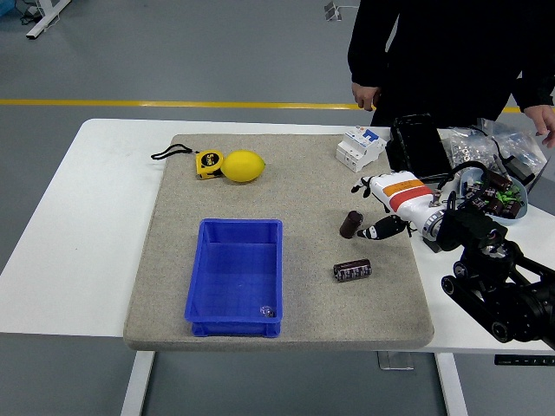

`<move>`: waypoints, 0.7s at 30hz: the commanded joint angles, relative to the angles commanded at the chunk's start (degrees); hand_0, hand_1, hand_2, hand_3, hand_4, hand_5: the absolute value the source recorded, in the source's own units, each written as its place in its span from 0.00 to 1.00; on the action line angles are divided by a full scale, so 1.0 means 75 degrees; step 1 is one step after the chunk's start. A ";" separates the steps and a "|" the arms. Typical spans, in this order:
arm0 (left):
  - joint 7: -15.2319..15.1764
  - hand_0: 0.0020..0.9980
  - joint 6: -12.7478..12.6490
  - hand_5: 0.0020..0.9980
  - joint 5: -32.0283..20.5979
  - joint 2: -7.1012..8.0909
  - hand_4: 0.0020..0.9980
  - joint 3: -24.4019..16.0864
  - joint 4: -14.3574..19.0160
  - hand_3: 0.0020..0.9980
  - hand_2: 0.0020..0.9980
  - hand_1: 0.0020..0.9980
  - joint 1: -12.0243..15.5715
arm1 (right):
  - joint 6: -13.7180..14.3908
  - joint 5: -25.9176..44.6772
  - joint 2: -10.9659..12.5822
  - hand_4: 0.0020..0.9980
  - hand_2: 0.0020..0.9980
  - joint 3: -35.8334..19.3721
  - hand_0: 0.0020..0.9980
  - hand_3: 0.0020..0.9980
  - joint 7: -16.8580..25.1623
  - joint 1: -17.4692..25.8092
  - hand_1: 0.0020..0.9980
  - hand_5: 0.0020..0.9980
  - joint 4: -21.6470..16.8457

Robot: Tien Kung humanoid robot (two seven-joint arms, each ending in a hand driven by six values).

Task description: Pick up the battery,place it into the box

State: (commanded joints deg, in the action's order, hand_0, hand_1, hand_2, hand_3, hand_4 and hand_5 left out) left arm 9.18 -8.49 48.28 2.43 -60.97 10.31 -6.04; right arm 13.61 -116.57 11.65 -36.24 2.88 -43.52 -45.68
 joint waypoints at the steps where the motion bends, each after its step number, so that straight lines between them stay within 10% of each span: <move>1: -0.0005 0.76 -0.0003 0.63 -0.0026 -0.0005 0.70 0.0016 0.0000 0.63 0.73 0.70 -0.0008 | 0.0029 0.0024 -0.0011 1.00 0.59 0.0018 0.13 0.72 0.0020 0.0007 0.27 0.32 0.0044; 21: -0.0019 0.76 -0.0001 0.63 -0.0132 -0.0022 0.70 0.0099 0.0000 0.63 0.73 0.71 -0.0082 | 0.0079 0.0267 -0.0442 1.00 0.56 0.0405 0.20 0.67 0.0052 -0.0140 0.29 0.30 0.0496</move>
State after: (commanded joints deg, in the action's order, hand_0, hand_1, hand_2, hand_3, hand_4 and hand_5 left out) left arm 9.03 -8.50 47.30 2.27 -60.23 10.31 -6.66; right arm 14.20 -114.56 8.33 -33.20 3.27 -44.57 -41.95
